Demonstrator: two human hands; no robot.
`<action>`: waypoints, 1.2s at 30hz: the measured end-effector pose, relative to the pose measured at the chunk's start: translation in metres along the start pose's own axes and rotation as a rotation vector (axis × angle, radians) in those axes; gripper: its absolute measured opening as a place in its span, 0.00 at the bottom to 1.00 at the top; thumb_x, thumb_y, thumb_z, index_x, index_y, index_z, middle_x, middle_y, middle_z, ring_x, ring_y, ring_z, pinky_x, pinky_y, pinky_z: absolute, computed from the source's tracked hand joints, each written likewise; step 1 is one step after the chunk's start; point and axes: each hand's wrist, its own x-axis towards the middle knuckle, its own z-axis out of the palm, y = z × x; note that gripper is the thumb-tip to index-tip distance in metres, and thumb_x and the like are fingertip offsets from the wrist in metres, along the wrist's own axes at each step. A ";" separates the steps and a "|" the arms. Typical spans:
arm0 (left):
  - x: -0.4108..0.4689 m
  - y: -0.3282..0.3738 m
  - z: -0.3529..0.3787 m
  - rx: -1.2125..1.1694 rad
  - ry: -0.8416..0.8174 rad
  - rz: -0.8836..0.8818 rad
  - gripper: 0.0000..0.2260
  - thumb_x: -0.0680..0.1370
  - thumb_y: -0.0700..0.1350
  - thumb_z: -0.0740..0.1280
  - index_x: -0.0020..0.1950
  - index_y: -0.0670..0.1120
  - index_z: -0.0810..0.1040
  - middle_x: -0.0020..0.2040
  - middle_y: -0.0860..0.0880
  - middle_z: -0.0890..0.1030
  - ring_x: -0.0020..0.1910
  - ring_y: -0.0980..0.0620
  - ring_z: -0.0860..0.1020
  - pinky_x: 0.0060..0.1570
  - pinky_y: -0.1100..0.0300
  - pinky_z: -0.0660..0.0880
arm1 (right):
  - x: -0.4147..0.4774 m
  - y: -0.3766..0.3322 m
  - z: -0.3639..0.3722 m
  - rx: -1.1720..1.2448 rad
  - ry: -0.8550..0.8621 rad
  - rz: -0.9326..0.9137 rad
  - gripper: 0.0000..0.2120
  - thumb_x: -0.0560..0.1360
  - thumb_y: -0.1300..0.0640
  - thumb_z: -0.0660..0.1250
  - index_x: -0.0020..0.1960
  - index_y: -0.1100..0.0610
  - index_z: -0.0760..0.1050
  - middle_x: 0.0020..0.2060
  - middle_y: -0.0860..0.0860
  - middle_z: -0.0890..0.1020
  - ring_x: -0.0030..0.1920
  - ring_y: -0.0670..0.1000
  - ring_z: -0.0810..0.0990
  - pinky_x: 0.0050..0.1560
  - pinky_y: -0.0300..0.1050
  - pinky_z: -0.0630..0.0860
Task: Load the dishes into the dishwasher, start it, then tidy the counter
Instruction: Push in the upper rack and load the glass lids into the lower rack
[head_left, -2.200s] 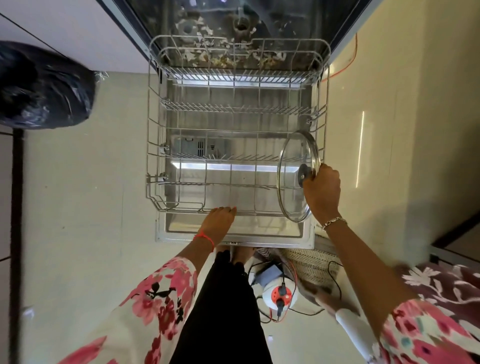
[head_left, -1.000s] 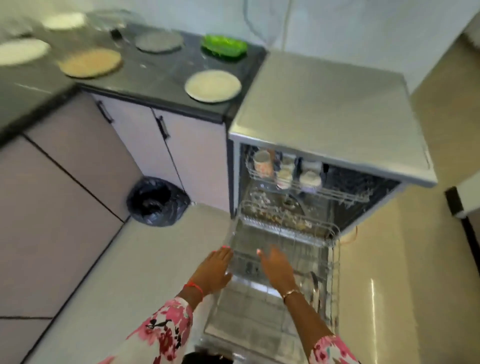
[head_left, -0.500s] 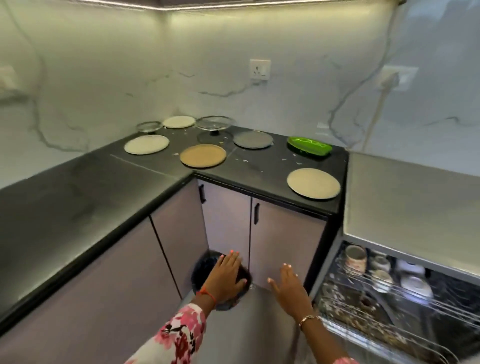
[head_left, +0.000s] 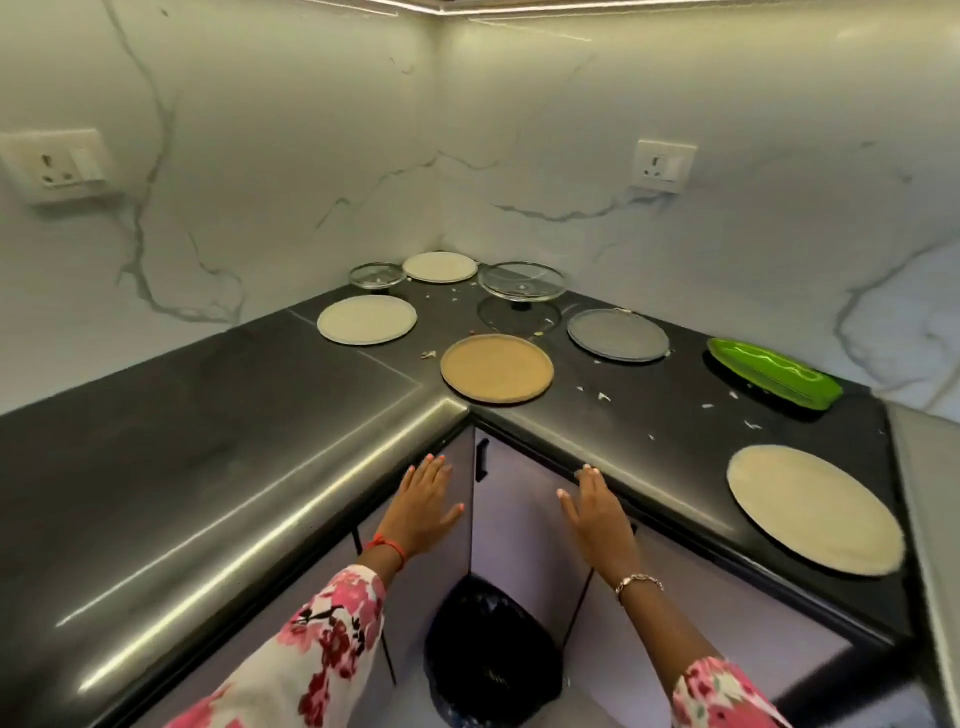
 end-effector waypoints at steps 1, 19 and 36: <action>0.017 -0.011 -0.002 0.010 0.007 -0.012 0.35 0.74 0.63 0.46 0.75 0.43 0.55 0.77 0.46 0.53 0.77 0.49 0.48 0.74 0.53 0.44 | 0.020 -0.003 0.000 0.006 0.017 -0.014 0.23 0.80 0.53 0.58 0.70 0.65 0.63 0.69 0.60 0.68 0.71 0.56 0.65 0.71 0.47 0.62; 0.311 -0.126 -0.040 -0.140 -0.027 -0.089 0.28 0.80 0.54 0.58 0.75 0.43 0.55 0.77 0.45 0.53 0.77 0.47 0.48 0.74 0.51 0.44 | 0.344 -0.056 0.002 0.155 0.045 0.068 0.19 0.80 0.54 0.57 0.67 0.64 0.65 0.62 0.60 0.72 0.63 0.58 0.71 0.59 0.50 0.68; 0.466 -0.165 -0.001 -0.037 0.025 -0.137 0.42 0.67 0.68 0.36 0.77 0.48 0.50 0.78 0.50 0.47 0.77 0.53 0.45 0.74 0.52 0.41 | 0.585 -0.049 0.026 1.527 0.112 0.924 0.16 0.77 0.63 0.63 0.64 0.63 0.66 0.61 0.63 0.74 0.59 0.65 0.76 0.46 0.63 0.76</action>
